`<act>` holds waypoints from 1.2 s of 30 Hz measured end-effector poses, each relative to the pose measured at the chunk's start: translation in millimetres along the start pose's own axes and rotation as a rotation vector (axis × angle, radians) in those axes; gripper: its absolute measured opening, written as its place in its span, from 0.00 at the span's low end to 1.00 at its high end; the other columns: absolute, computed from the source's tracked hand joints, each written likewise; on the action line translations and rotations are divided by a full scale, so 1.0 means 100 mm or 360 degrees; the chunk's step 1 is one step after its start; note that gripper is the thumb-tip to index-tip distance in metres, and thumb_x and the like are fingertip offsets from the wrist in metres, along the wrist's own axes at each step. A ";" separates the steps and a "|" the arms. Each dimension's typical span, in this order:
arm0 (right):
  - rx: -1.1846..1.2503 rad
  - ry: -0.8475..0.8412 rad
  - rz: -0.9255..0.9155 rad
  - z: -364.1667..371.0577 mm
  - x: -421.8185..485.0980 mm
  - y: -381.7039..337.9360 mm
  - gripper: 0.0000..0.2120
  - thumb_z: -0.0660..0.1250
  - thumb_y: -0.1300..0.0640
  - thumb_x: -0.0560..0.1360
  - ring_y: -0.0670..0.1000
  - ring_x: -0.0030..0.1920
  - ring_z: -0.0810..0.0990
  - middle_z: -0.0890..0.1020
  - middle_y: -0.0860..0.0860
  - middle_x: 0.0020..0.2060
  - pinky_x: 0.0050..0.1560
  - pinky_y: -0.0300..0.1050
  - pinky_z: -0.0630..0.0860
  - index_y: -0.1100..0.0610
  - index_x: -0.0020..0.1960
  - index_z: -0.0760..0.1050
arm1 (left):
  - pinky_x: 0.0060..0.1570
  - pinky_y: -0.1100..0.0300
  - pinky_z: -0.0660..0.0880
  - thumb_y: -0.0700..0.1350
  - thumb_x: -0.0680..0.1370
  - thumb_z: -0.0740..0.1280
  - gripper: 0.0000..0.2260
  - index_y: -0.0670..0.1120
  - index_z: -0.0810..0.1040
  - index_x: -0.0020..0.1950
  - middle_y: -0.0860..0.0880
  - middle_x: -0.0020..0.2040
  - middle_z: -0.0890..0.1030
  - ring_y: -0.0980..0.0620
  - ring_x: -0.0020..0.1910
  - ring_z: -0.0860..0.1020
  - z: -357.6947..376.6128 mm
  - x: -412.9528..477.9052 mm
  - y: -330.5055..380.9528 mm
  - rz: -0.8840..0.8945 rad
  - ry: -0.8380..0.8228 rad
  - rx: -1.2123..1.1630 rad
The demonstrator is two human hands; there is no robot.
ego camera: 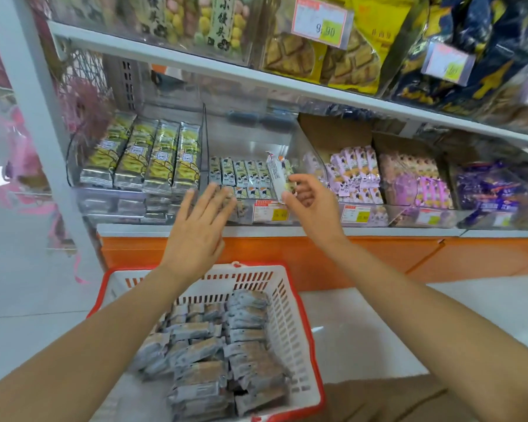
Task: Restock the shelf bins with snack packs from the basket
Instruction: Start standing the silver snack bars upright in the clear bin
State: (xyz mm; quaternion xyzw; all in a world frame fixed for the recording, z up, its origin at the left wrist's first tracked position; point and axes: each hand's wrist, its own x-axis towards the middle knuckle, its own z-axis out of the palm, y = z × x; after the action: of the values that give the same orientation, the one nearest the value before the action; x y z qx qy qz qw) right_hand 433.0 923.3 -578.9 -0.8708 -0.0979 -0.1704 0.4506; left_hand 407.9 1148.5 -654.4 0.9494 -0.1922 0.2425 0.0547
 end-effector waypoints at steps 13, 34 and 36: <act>-0.1091 -0.0125 0.0245 0.53 1.33 0.54 0.15 0.68 0.54 0.76 0.58 0.53 0.81 0.84 0.59 0.52 0.53 0.48 0.75 0.56 0.61 0.79 | 0.76 0.42 0.42 0.38 0.67 0.71 0.41 0.45 0.60 0.78 0.44 0.77 0.63 0.44 0.78 0.55 0.45 0.02 -0.23 0.0112 0.0303 0.0102; -0.1046 -0.0189 0.0248 0.58 1.32 0.58 0.16 0.71 0.55 0.75 0.55 0.55 0.79 0.81 0.58 0.54 0.57 0.49 0.76 0.59 0.61 0.78 | 0.76 0.43 0.40 0.39 0.68 0.72 0.42 0.45 0.57 0.79 0.44 0.78 0.59 0.45 0.79 0.48 0.49 0.04 -0.24 0.0132 0.0300 0.0109; -0.0906 -0.0122 0.0133 0.55 1.21 0.49 0.14 0.69 0.57 0.76 0.53 0.51 0.80 0.82 0.56 0.51 0.54 0.47 0.77 0.59 0.60 0.79 | 0.76 0.42 0.40 0.39 0.68 0.73 0.43 0.45 0.56 0.79 0.44 0.78 0.58 0.44 0.79 0.50 0.45 0.03 -0.20 0.0109 0.0245 0.0099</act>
State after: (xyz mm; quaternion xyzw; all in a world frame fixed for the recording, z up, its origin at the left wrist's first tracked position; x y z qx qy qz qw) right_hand 571.9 941.7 -598.6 -0.9713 -0.0272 -0.1391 0.1908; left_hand 438.3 1157.4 -692.6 0.9221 -0.2121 0.3221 0.0316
